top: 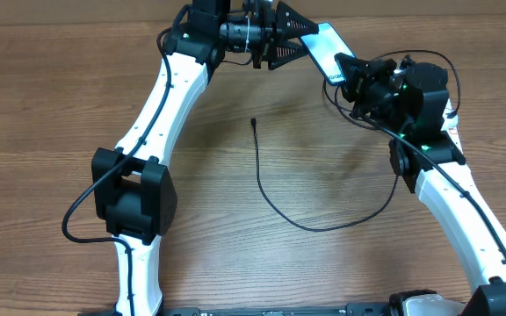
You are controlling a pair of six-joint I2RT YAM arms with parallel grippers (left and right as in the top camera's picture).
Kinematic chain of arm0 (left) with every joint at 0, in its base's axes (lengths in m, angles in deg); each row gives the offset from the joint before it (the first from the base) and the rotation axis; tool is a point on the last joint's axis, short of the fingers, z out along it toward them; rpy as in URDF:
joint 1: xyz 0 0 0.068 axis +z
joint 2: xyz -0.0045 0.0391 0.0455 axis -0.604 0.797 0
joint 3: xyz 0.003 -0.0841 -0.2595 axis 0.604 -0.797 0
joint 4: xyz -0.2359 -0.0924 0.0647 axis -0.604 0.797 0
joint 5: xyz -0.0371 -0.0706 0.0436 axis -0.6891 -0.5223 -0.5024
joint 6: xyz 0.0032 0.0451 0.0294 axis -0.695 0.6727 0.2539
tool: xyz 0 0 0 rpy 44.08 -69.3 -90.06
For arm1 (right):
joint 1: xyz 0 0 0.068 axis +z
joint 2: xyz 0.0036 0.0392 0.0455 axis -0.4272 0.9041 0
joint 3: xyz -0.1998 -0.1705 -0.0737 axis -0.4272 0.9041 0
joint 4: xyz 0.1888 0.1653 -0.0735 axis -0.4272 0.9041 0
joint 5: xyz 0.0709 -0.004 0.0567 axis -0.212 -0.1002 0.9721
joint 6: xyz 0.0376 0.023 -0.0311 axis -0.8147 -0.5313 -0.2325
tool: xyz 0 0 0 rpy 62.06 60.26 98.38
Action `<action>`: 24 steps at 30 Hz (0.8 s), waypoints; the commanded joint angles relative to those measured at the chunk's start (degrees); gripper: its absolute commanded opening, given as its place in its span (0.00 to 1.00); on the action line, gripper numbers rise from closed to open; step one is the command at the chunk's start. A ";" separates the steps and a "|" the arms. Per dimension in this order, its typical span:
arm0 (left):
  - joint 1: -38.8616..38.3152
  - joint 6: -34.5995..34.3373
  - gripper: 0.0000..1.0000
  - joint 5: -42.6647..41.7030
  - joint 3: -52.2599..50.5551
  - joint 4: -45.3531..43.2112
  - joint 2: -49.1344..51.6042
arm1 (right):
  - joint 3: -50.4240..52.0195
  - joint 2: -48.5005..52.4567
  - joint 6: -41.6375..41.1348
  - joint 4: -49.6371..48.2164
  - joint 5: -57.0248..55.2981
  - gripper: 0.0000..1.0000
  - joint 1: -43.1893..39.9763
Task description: Plug charger to phone and switch on socket
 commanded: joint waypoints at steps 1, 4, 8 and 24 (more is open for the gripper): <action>-0.83 -1.44 0.54 2.95 1.33 -0.94 -0.15 | -1.53 -1.86 -2.64 -0.39 1.49 0.04 1.88; -1.20 -1.42 0.53 3.10 1.33 -0.94 -0.15 | -1.53 -1.86 -2.69 -0.96 1.31 0.04 1.99; -1.53 -1.42 0.53 3.08 1.33 -0.92 -0.15 | -1.53 -1.86 -3.74 -1.55 0.74 0.04 1.99; -1.55 -1.42 0.52 6.86 1.33 -0.74 -0.15 | -1.53 -1.79 -3.45 -3.37 2.27 0.04 2.32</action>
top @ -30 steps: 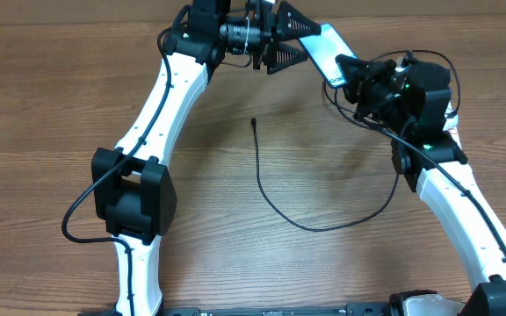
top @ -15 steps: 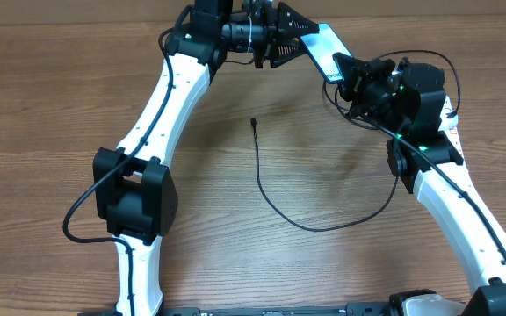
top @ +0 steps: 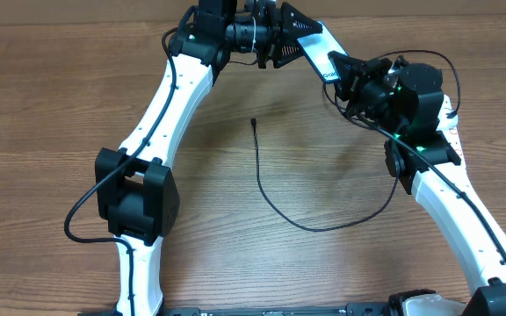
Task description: Plug charger to phone and switch on socket
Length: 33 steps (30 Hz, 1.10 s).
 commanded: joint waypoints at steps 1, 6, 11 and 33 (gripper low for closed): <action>-0.42 -0.11 0.50 2.73 1.33 -0.22 -0.15 | -1.53 -1.75 0.20 -0.85 1.75 0.04 1.03; -0.42 -0.13 0.40 3.34 1.33 -0.22 -0.15 | -1.51 -1.75 1.27 0.59 0.66 0.04 2.64; -0.42 -0.13 0.28 3.32 1.33 -0.20 -0.15 | -1.51 -1.55 1.25 1.84 -1.16 0.04 3.43; -0.35 -0.07 0.04 4.44 1.33 -0.17 -0.15 | -1.49 -1.16 1.70 2.16 -1.11 0.35 3.58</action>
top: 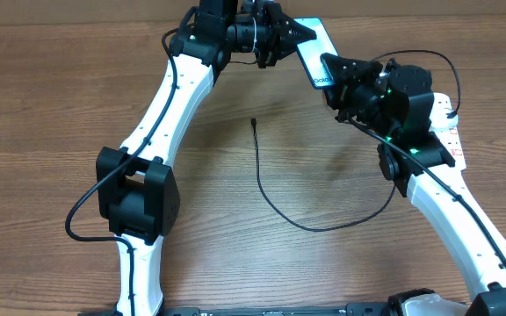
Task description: Plug charger to phone and switch on socket
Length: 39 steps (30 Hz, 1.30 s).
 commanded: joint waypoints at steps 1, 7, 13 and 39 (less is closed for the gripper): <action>-0.33 1.40 0.04 1.05 1.33 -0.44 -0.52 | -1.25 -0.61 1.01 -0.35 1.09 0.38 0.66; -0.11 8.46 0.04 1.42 1.33 1.22 -0.52 | -1.25 -0.61 7.76 0.76 1.11 0.49 0.66; 1.60 22.86 0.04 1.44 1.31 10.38 -0.52 | -1.25 -0.61 18.25 5.27 1.09 0.61 0.66; 7.50 65.05 0.04 17.49 1.20 54.71 -0.52 | -1.25 -0.57 61.57 40.63 1.11 1.00 0.66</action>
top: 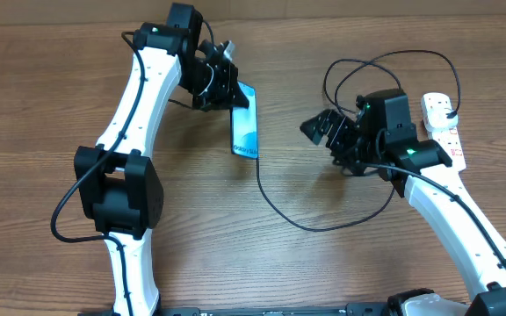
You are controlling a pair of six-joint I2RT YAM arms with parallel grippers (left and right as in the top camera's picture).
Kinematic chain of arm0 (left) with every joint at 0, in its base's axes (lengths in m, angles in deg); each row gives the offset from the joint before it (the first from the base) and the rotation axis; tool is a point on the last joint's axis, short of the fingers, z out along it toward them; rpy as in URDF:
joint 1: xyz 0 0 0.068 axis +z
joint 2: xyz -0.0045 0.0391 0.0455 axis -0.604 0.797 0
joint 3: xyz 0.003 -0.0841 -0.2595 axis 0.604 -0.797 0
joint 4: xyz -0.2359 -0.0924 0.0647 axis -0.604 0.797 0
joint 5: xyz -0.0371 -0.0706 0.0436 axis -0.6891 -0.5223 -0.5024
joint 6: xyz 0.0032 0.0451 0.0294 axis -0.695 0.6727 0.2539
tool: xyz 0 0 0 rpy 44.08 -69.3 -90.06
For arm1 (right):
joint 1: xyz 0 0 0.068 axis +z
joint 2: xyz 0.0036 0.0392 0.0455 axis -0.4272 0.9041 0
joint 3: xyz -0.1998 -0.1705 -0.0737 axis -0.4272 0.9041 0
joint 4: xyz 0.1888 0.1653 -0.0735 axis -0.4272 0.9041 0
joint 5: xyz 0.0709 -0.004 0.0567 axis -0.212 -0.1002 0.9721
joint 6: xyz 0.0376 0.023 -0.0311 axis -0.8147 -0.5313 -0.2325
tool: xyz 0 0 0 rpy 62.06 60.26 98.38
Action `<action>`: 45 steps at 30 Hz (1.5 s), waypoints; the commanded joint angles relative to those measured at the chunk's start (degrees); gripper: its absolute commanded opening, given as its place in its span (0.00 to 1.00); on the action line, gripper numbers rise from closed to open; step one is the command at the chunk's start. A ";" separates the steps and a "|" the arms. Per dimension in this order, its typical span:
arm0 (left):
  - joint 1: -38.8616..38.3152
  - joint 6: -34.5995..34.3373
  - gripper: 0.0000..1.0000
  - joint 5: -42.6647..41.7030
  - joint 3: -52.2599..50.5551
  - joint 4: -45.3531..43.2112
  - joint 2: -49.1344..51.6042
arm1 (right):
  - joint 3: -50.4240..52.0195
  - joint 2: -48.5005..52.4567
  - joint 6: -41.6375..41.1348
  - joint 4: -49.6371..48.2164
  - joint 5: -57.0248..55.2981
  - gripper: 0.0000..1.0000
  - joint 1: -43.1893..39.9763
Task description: Plug charger to phone and switch on socket
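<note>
The light-blue phone (246, 130) hangs or lies at centre left, its long side running toward me. My left gripper (227, 90) is shut on its far end. The black charger cable (281, 213) comes out at the phone's near edge and curves right toward my right arm; its plug tip is hidden by the phone. My right gripper (321, 128) is to the right of the phone, apart from it, fingers spread and holding nothing. The white socket strip (444, 132) lies at the right edge with the charger plugged in.
A loose loop of black cable (385, 63) arches over the table behind my right arm. The wooden table (51, 114) carries nothing else besides both arms' bases at the front edge.
The phone has gone from the far edge of the table to centre left, over the cable's tip, carried in my left gripper. My right gripper has left the phone and moved nearer.
At first the phone sat at the far edge between both grippers, the cable tip lying bare mid-table. Over the two later moments both grippers stayed at it and it shifted slightly left. Now my left gripper alone holds it over the cable tip.
</note>
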 commanded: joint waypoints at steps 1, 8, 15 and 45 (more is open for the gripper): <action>-0.39 4.87 0.04 0.09 0.72 0.85 -0.61 | -1.16 -0.76 7.96 1.60 -0.57 1.00 -0.04; -0.92 4.85 0.04 0.09 0.72 0.94 -0.61 | -1.16 -0.76 9.38 1.81 -0.55 1.00 -0.04; -1.53 4.85 0.04 0.09 0.72 0.87 -0.61 | -1.16 -0.76 9.40 1.53 -0.52 1.00 -0.04; -1.57 3.54 0.05 -0.15 0.72 -0.39 -0.61 | -2.86 -0.70 13.97 2.14 2.47 0.94 -0.04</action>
